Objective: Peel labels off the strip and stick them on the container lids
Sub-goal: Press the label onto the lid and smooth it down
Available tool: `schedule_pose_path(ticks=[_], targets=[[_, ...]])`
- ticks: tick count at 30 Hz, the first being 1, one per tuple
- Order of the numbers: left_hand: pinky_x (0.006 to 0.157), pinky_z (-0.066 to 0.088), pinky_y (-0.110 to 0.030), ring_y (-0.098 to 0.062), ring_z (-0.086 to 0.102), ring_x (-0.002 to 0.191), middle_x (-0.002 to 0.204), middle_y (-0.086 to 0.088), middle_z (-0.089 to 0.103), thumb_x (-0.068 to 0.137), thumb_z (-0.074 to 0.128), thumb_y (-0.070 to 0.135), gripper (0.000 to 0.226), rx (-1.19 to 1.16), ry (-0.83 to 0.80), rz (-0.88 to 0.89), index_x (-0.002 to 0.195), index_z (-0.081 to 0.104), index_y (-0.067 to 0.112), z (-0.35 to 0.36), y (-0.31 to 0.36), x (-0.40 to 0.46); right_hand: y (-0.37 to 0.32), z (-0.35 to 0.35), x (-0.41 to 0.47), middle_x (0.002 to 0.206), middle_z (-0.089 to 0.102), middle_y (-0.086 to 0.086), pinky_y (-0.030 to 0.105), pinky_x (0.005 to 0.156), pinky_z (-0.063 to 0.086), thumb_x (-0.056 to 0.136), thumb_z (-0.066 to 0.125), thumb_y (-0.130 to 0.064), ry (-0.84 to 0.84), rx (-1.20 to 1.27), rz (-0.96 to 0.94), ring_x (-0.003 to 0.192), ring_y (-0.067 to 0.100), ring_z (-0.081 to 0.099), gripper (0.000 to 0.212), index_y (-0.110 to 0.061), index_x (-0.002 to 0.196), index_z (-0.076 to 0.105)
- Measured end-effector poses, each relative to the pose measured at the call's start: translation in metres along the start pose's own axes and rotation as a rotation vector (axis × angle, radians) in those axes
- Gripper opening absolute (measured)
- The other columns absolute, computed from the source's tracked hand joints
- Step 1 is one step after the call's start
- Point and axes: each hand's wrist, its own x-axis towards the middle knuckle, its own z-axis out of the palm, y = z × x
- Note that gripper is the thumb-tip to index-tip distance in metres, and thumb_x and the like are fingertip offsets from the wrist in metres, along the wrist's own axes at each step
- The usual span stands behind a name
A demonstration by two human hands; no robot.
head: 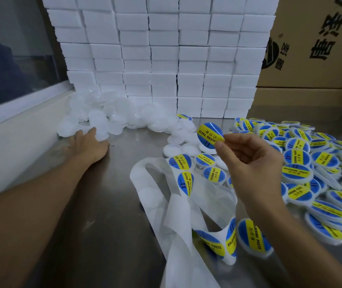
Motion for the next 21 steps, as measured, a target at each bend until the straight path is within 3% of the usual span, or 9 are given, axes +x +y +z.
schedule_pose_path(ticks=[4,11,13,15,17,19,21], targets=[[0.096,0.039,-0.045,-0.039,0.042,0.122,0.134,-0.016,0.055,0.092,0.061,0.035,0.046,-0.020,0.185,0.022,0.134,0.057,0.018,0.002,0.001,0.005,0.002,0.001,0.001,0.076,0.073,-0.012,0.013,0.065,0.052,0.082,0.076,-0.017,-0.009,-0.038,0.011,0.072,0.004,0.069,0.011,-0.027,0.079,0.070],[0.084,0.048,-0.040,-0.035,0.059,0.108,0.112,-0.014,0.070,0.085,0.072,0.030,0.028,-0.153,0.246,0.020,0.106,0.073,0.012,-0.004,0.000,-0.001,0.005,0.002,0.000,0.076,0.071,-0.008,0.021,0.063,0.056,0.085,0.073,-0.024,-0.055,-0.089,0.062,0.074,0.010,0.069,0.005,-0.024,0.081,0.070],[0.080,0.047,-0.038,-0.034,0.060,0.104,0.108,-0.013,0.070,0.083,0.073,0.033,0.024,-0.171,0.228,0.026,0.099,0.073,0.015,-0.003,0.001,-0.005,0.006,0.001,0.000,0.077,0.071,-0.008,0.024,0.064,0.057,0.085,0.073,-0.024,-0.060,-0.098,0.071,0.075,0.013,0.068,0.005,-0.024,0.081,0.069],[0.083,0.049,-0.040,-0.032,0.060,0.107,0.109,-0.010,0.069,0.078,0.077,0.043,0.038,-0.150,0.205,0.027,0.104,0.071,0.017,-0.004,0.002,-0.008,0.007,0.001,-0.001,0.077,0.071,-0.008,0.026,0.064,0.057,0.085,0.073,-0.024,-0.066,-0.110,0.078,0.076,0.015,0.069,0.005,-0.024,0.081,0.069],[0.077,0.049,-0.038,-0.030,0.062,0.098,0.099,-0.007,0.071,0.074,0.079,0.045,0.034,-0.156,0.207,0.034,0.091,0.071,0.016,-0.006,0.002,-0.009,0.007,0.001,-0.001,0.078,0.070,-0.008,0.028,0.064,0.058,0.085,0.073,-0.025,-0.070,-0.124,0.079,0.076,0.017,0.069,0.006,-0.024,0.081,0.069],[0.070,0.048,-0.035,-0.028,0.062,0.088,0.091,-0.007,0.071,0.076,0.079,0.037,0.023,-0.162,0.205,0.052,0.076,0.066,0.017,-0.005,0.002,-0.008,0.007,0.000,0.000,0.078,0.070,-0.009,0.028,0.064,0.059,0.085,0.073,-0.024,-0.075,-0.131,0.078,0.075,0.016,0.069,0.006,-0.024,0.081,0.069],[0.070,0.046,-0.035,-0.029,0.059,0.088,0.096,-0.009,0.067,0.078,0.075,0.026,0.018,-0.185,0.209,0.059,0.083,0.061,0.015,-0.003,0.003,-0.009,0.008,0.000,0.000,0.078,0.071,-0.009,0.031,0.067,0.060,0.085,0.073,-0.024,-0.081,-0.142,0.079,0.076,0.016,0.070,0.005,-0.023,0.082,0.069]])
